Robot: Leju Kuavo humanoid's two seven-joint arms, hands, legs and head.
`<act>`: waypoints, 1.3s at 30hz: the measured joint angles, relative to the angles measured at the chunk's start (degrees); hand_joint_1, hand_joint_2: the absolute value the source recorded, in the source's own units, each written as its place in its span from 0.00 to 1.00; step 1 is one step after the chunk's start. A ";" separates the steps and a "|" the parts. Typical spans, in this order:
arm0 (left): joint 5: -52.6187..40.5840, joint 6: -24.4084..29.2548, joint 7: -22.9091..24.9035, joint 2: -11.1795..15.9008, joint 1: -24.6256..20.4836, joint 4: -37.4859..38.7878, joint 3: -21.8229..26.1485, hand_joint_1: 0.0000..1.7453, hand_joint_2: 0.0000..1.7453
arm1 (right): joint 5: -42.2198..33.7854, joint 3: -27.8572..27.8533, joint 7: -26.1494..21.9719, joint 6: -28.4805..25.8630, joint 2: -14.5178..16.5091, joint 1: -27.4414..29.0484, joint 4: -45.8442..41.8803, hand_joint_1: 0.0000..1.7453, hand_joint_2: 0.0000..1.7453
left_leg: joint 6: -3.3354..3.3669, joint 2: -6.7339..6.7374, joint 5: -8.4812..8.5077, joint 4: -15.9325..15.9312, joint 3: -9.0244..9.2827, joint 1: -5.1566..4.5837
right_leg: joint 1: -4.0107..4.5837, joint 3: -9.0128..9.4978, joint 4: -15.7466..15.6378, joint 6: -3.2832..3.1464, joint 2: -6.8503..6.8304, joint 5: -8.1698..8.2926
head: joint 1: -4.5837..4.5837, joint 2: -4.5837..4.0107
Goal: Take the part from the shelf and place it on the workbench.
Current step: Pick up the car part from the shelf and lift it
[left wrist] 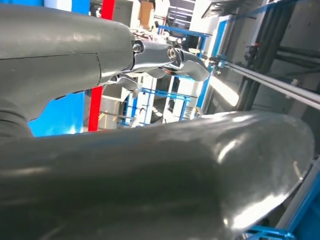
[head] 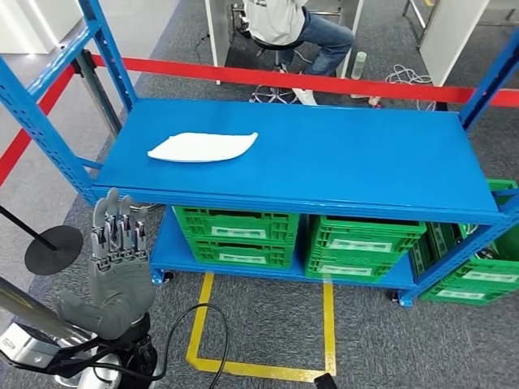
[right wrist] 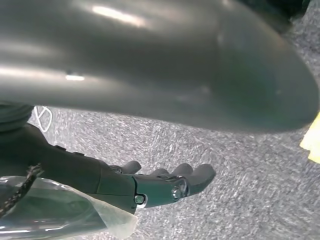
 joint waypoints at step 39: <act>0.80 -1.58 -0.19 0.10 -0.52 -0.28 -1.13 0.00 0.00 | -0.05 0.07 3.94 5.36 -0.69 0.88 -0.01 0.00 0.00 | -2.41 0.28 -8.43 15.06 -6.38 0.79 | -0.19 1.41 -0.55 -2.18 -0.14 -0.23 | -0.29 0.00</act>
